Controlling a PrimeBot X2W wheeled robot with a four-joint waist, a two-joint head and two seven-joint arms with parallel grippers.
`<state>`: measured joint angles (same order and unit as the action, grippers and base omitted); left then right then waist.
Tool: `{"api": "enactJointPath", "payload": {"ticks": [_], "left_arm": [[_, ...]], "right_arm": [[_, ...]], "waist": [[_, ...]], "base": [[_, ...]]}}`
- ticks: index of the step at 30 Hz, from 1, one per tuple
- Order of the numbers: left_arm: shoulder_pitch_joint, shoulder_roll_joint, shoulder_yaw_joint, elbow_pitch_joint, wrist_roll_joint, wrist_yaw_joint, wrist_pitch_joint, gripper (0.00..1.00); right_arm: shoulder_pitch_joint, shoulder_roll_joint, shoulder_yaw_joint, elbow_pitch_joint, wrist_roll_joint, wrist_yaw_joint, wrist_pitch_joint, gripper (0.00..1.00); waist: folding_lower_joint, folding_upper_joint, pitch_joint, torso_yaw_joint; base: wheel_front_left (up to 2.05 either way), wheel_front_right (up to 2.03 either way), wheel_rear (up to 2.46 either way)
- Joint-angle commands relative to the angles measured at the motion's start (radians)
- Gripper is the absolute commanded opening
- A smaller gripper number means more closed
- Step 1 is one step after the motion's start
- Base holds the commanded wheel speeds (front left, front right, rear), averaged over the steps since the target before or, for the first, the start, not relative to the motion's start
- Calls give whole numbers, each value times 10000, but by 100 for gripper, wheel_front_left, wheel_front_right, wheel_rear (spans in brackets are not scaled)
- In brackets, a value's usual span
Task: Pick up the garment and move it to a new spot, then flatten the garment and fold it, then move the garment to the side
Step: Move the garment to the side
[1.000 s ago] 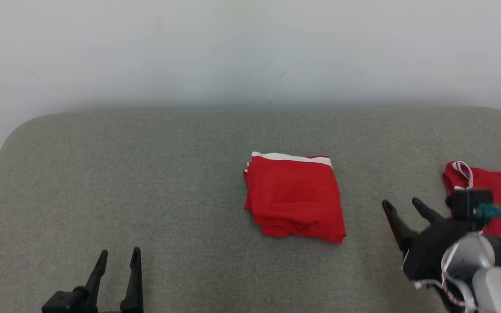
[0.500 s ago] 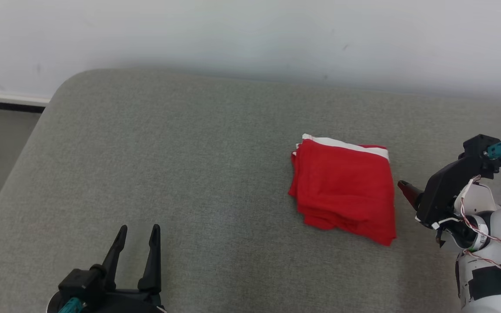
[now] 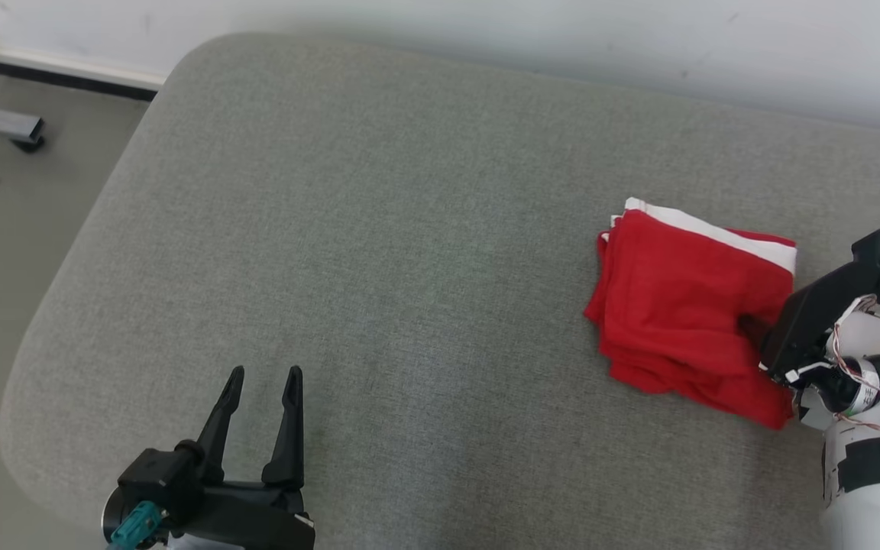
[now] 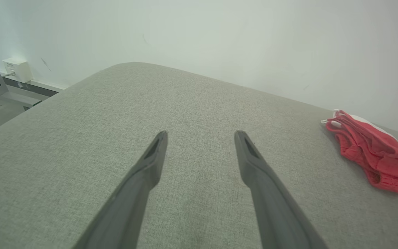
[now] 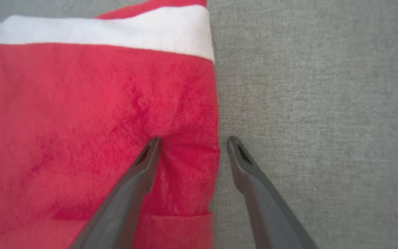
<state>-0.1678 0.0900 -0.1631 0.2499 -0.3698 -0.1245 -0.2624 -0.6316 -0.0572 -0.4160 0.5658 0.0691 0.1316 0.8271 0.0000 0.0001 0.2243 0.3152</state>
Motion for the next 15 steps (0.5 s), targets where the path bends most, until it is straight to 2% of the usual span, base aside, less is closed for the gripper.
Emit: {"api": "enactJointPath", "payload": {"ticks": [1,2,3,4,6,7,11,15], "left_arm": [[-141,-69,15,-46,50,-62,-28,100],[-141,-69,15,-46,50,-62,-28,100],[-166,-79,38,-68,64,-65,-28,100],[-184,-90,59,-85,71,-66,-28,100],[-178,-121,87,-124,99,-69,-27,100],[-158,-130,102,-135,108,-70,-28,100],[-88,-154,212,-193,147,-47,-27,100],[23,-139,364,-327,194,-51,-29,100]], "right_arm": [[221,152,194,449,153,-8,180,100],[221,152,194,449,153,-8,180,100],[239,190,286,558,183,0,247,83],[269,221,390,587,134,0,246,37],[370,240,637,529,-114,1,297,3],[434,224,717,438,-236,0,345,0],[529,-112,1332,-170,-599,-12,511,0],[398,-858,2685,-946,-352,-14,929,0]], "waist": [[0,-1,284,245],[0,-1,284,245],[0,-1,293,222],[0,-1,294,187],[0,-1,261,80],[0,-1,234,17],[0,-1,102,-338],[0,-1,1,-919]], "base": [[0,0,0],[0,0,0],[0,0,0],[0,0,0],[0,0,0],[0,0,0],[0,0,0],[0,0,0]]}}
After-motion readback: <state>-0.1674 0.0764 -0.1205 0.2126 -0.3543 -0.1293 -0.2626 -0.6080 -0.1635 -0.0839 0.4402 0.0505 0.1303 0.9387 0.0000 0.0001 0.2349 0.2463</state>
